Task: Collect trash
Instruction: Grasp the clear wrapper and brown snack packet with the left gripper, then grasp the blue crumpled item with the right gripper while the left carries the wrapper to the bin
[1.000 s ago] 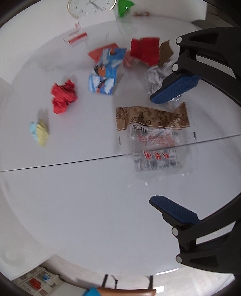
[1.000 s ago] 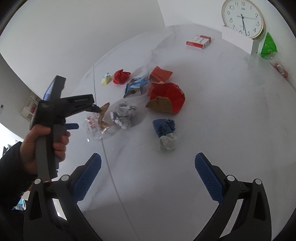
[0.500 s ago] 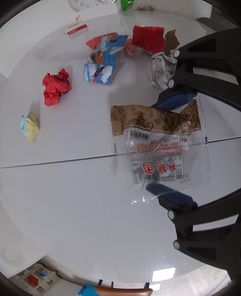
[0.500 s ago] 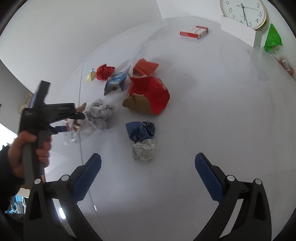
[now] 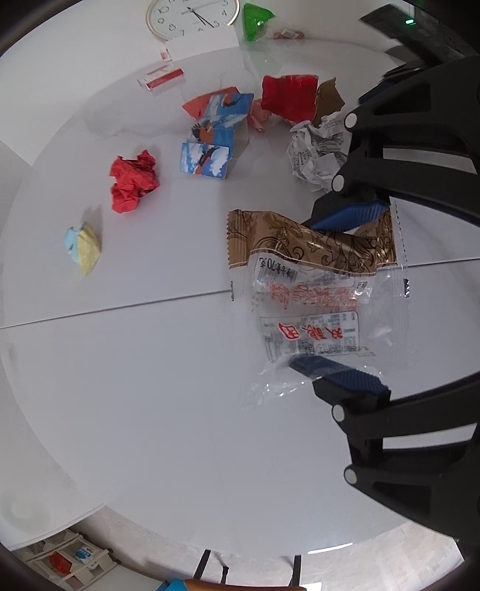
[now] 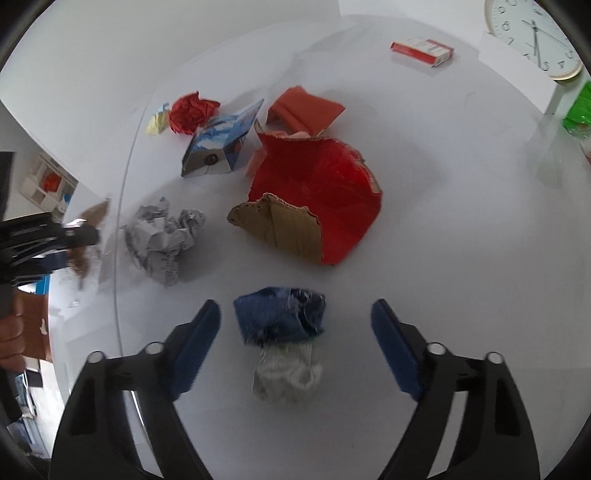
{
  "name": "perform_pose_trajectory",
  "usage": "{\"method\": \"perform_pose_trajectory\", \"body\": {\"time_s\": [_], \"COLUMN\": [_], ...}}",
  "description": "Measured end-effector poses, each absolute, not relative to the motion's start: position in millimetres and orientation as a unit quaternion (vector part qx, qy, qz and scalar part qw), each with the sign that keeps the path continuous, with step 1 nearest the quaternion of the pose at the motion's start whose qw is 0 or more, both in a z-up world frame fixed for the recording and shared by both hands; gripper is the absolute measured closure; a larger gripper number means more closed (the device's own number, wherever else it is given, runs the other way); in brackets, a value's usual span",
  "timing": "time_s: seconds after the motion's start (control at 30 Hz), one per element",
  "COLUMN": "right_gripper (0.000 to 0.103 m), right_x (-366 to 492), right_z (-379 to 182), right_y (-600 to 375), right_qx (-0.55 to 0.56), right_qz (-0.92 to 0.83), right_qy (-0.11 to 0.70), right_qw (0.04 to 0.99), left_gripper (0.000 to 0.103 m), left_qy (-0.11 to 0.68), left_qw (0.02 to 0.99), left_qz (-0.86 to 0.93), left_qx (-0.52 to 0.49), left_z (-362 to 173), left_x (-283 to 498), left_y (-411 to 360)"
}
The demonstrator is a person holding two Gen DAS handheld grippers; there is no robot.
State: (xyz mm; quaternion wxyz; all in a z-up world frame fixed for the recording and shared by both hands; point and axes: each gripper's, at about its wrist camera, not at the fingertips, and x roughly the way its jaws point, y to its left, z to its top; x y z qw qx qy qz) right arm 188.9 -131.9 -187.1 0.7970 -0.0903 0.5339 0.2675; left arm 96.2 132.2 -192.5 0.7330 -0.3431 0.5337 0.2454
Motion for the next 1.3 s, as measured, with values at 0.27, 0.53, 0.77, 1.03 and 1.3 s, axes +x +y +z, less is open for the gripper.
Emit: {"method": "perform_pose_trajectory", "body": {"time_s": [0.27, 0.53, 0.77, 1.03, 1.3], "right_gripper": [0.066, 0.066, 0.065, 0.064, 0.064], "right_x": [194, 170, 87, -4, -53], "right_z": [-179, -125, -61, -60, -82], "right_y": [-132, -139, -95, 16, 109], "right_qx": [-0.092, -0.058, -0.034, -0.072, -0.138], "right_qz": [0.272, 0.287, 0.367, 0.458, 0.480], "right_qy": [0.533, 0.498, 0.455, 0.462, 0.491], "right_qw": [0.796, 0.816, 0.811, 0.756, 0.714], "left_gripper": [0.043, 0.042, 0.042, 0.042, 0.035], "left_qy": [0.508, 0.481, 0.478, 0.521, 0.581], "left_qw": [0.748, 0.773, 0.769, 0.717, 0.669], "left_qz": [0.251, 0.247, 0.286, 0.325, 0.293], "left_qx": [-0.346, -0.333, -0.313, -0.329, -0.359], "left_z": [-160, -123, -110, -176, -299], "left_x": [47, -5, -100, -194, -226], "left_y": [136, 157, 198, 268, 305]}}
